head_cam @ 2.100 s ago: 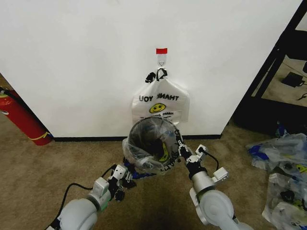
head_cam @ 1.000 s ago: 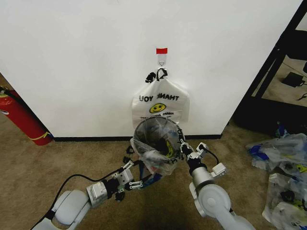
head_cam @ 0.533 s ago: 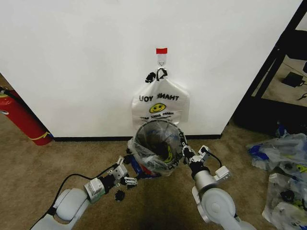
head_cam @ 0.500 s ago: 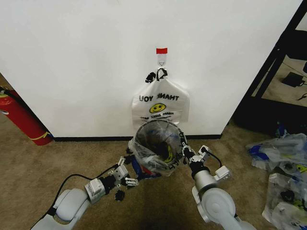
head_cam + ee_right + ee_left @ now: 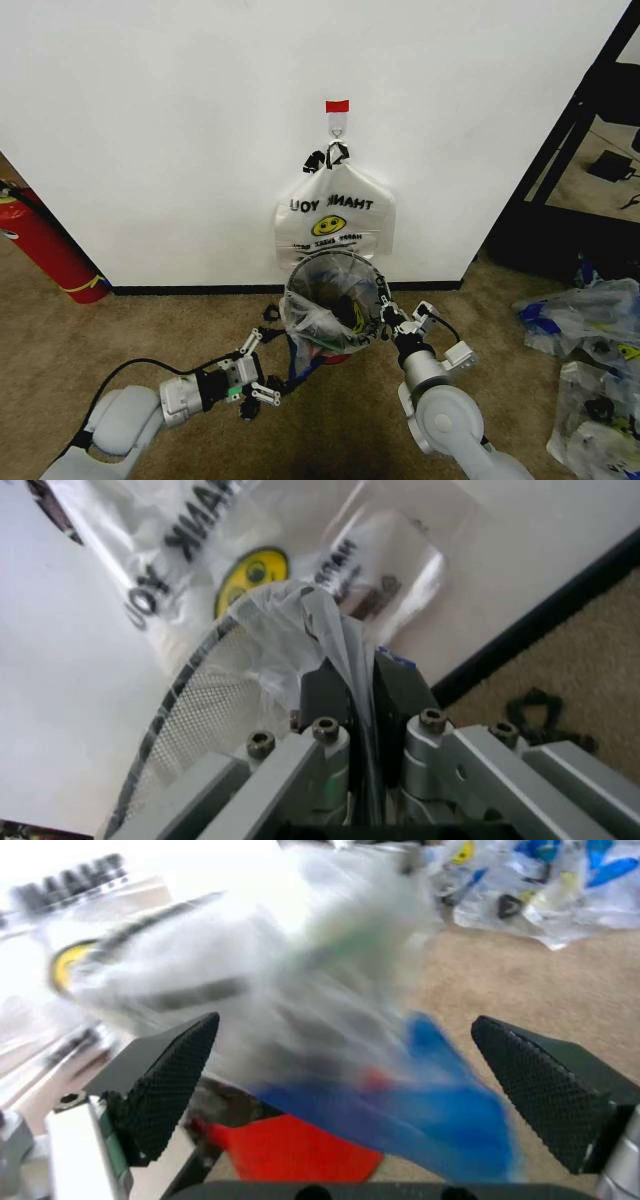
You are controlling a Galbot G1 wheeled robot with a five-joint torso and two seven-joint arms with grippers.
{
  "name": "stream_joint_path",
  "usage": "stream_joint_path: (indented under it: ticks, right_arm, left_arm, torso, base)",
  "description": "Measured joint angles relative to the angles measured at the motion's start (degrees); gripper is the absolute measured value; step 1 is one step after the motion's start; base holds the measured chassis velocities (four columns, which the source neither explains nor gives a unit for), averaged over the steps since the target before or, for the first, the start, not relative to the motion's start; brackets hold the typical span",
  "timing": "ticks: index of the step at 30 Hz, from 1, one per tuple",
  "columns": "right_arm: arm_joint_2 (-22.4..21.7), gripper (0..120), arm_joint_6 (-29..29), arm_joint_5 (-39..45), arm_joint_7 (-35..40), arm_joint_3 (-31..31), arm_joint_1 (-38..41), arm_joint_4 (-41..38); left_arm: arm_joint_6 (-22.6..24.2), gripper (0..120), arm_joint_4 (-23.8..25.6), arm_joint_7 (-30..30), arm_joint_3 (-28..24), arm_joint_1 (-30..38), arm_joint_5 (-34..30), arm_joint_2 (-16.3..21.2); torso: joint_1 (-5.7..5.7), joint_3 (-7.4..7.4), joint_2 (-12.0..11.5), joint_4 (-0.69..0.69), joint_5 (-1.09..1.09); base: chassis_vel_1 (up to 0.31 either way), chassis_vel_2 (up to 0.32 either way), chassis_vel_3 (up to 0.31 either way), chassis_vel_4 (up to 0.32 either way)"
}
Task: Pick up the garbage bag from the wall and place it over the trash bin.
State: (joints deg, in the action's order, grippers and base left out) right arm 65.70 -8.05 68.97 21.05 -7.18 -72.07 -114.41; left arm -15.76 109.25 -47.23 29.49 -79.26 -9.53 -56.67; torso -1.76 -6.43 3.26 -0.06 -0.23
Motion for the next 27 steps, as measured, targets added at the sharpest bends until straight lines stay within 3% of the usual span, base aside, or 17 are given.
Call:
stream_joint_path:
  ticks: [11, 20, 25, 27]
  right_arm:
    - [0.61, 1, 1.72, 0.6, 3.0, -0.08, -0.29, -0.21]
    - [0.78, 1, 6.47, -0.49, 8.38, -0.1, -2.21, 1.06]
    - [0.51, 1, 6.94, -1.88, 7.01, -0.06, -1.91, 3.64]
    - [0.05, 9, 7.52, -2.61, 5.67, 0.09, -2.08, 4.36]
  left_arm:
    - [-0.45, 100, -6.43, 4.72, -1.03, 0.79, 0.57, -2.41]
    - [7.36, 100, -7.7, 27.44, -1.23, 0.1, 7.76, -2.08]
    - [6.32, 100, -6.72, 27.0, -2.99, -0.25, 8.02, -3.11]
    - [6.16, 100, -6.27, 26.63, -3.33, -0.26, 8.02, -3.37]
  torso:
    - [0.0, 0.0, 0.0, 0.0, 0.0]
    - [0.0, 0.0, 0.0, 0.01, 0.01]
    - [0.0, 0.0, 0.0, 0.0, 0.0]
    - [0.0, 0.0, 0.0, 0.01, 0.0]
  base:
    - [0.0, 0.0, 0.0, 0.0]
    - [0.0, 0.0, 0.0, 0.0]
    - [0.0, 0.0, 0.0, 0.0]
    - [0.0, 0.0, 0.0, 0.0]
